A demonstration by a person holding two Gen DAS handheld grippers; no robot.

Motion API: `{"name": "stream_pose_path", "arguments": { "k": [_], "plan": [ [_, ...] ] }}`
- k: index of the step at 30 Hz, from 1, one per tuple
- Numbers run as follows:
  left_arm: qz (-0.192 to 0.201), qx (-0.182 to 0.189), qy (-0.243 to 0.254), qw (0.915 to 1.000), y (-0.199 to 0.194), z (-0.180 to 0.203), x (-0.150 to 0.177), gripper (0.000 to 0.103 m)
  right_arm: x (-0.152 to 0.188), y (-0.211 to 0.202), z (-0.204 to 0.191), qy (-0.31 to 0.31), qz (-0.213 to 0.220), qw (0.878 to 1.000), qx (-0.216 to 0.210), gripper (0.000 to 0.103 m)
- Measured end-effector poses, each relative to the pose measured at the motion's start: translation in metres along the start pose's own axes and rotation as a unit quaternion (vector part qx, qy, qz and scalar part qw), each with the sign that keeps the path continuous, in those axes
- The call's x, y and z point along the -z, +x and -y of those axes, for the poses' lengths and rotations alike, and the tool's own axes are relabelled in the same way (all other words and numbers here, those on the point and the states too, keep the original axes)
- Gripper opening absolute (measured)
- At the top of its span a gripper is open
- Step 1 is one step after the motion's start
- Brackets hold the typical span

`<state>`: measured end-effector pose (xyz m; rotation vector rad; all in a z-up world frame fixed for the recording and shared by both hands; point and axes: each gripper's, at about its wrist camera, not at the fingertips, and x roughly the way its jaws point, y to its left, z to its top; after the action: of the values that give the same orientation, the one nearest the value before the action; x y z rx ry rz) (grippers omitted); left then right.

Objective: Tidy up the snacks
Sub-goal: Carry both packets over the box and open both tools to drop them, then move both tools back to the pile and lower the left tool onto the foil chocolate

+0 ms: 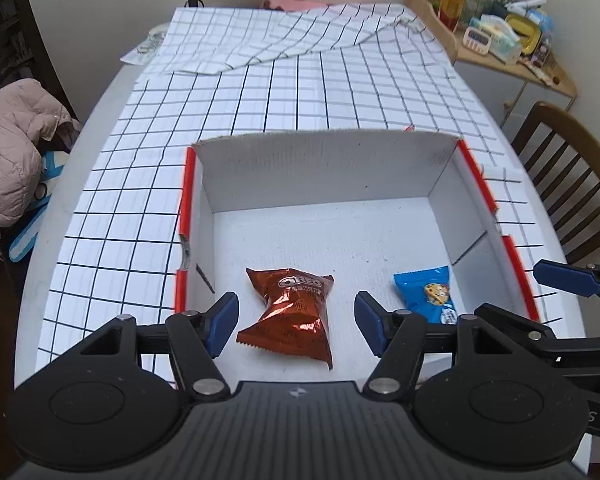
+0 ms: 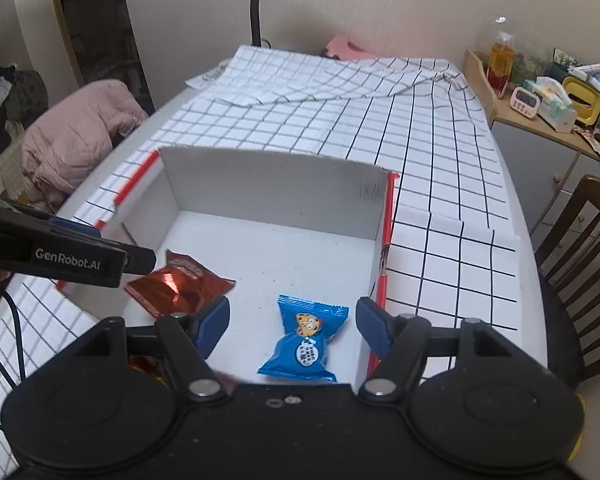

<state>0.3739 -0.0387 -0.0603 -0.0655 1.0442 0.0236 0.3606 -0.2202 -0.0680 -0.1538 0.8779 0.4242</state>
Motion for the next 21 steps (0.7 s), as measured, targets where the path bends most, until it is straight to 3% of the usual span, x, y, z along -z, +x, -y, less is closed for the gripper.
{"name": "stream_pose_path", "arguments": {
  "k": [5,13,16,21],
  "plan": [
    [0.019,0.013,0.002,0.9997,-0.028,-0.004,0.012,0.063,0.007,-0.028,-0.009,0.009,0.020,1.000,-0.005,0.081],
    [0.044,0.025,0.007,0.9987,-0.067,-0.012,0.042,0.064,0.022,-0.066,-0.031,0.009,0.043,0.999,-0.015,0.088],
    [0.057,0.028,0.013,0.9979,-0.082,-0.015,0.054,0.070,0.029,-0.079,-0.039,0.012,0.056,0.998,-0.019,0.092],
    [0.073,0.036,0.021,0.9965,-0.104,-0.019,0.073,0.071,0.042,-0.098,-0.051,0.013,0.070,0.997,-0.027,0.094]
  ]
}}
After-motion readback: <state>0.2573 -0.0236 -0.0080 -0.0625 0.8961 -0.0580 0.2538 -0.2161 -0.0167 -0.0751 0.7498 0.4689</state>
